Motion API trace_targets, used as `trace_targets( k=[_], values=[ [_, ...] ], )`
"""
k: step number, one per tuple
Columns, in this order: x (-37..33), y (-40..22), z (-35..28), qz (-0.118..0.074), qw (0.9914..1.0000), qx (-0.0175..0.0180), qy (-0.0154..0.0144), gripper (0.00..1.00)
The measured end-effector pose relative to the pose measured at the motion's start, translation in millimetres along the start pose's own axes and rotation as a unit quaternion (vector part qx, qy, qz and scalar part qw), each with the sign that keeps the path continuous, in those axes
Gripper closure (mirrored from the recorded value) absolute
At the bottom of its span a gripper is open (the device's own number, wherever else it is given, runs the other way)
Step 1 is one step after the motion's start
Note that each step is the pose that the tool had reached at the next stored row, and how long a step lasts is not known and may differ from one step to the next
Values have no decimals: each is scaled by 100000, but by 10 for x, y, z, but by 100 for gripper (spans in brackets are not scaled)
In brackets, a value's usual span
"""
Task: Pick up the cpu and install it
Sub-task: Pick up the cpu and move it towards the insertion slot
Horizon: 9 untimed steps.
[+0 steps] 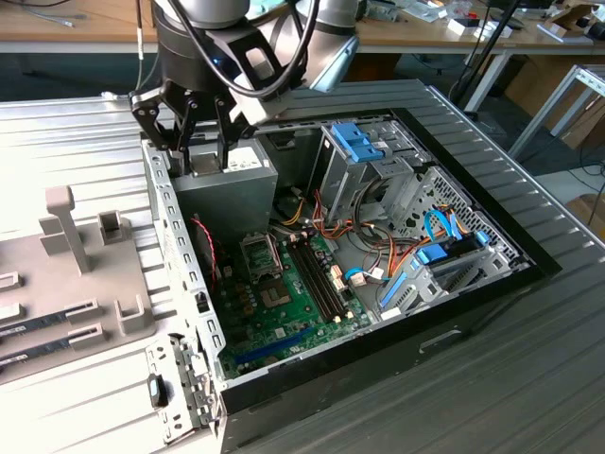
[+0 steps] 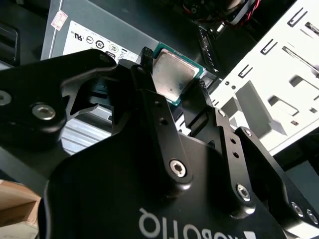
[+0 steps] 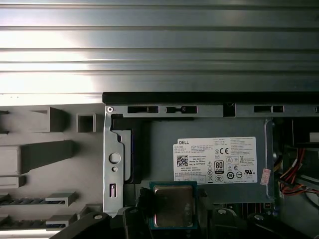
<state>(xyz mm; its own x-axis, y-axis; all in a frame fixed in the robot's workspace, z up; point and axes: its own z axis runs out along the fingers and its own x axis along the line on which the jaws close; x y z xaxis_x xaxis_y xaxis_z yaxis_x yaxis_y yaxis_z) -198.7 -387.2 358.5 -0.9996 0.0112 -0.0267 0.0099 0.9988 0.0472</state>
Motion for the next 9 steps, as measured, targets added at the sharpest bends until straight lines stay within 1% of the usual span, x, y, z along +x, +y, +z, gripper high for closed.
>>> trace_targets(
  k=[3,9],
  values=[
    [-15,0,2,-1,100000,0,0,53],
    [-81,0,7,-1,100000,4,4,53]
  ],
)
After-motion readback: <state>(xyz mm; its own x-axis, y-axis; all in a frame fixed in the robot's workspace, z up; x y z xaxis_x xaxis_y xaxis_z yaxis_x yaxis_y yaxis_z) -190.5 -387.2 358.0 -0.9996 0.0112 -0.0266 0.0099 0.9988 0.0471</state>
